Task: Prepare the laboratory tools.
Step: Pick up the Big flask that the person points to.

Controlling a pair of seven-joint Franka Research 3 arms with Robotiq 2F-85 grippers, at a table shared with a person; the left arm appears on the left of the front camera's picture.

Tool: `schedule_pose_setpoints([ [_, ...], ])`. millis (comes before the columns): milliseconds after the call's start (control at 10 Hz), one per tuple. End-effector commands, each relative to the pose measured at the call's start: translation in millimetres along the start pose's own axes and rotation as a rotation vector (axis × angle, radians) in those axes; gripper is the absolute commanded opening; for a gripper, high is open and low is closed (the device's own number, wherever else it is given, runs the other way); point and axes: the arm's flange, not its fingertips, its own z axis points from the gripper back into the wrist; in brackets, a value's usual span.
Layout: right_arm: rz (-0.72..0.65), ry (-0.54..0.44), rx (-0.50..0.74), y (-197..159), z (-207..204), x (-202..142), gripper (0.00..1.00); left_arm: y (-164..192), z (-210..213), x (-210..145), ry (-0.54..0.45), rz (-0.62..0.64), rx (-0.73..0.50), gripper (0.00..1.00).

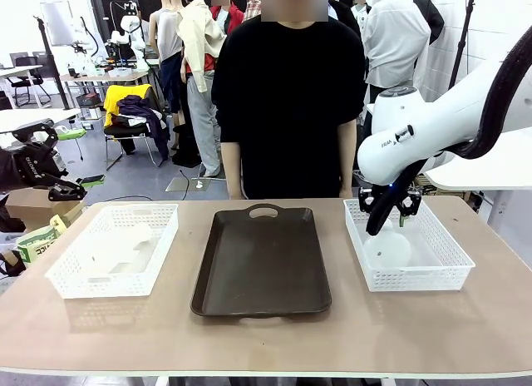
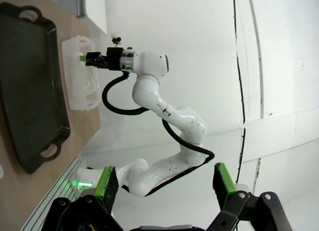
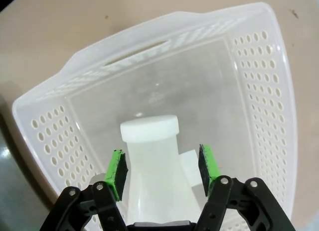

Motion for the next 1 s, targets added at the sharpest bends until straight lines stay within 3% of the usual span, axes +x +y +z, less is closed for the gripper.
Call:
schedule_pose_setpoints([
  [0, -0.015, -0.012, 0.024, 5.8, -9.9, 3.9, 0.73, -1.6, 1.6, -1.5, 0.004, -0.006, -0.011, 1.00],
  [900, -0.025, 0.035, 0.040, 5.5, -28.3, 10.0, 0.73, -1.6, 1.6, -1.5, 0.004, -0.006, -0.011, 1.00],
])
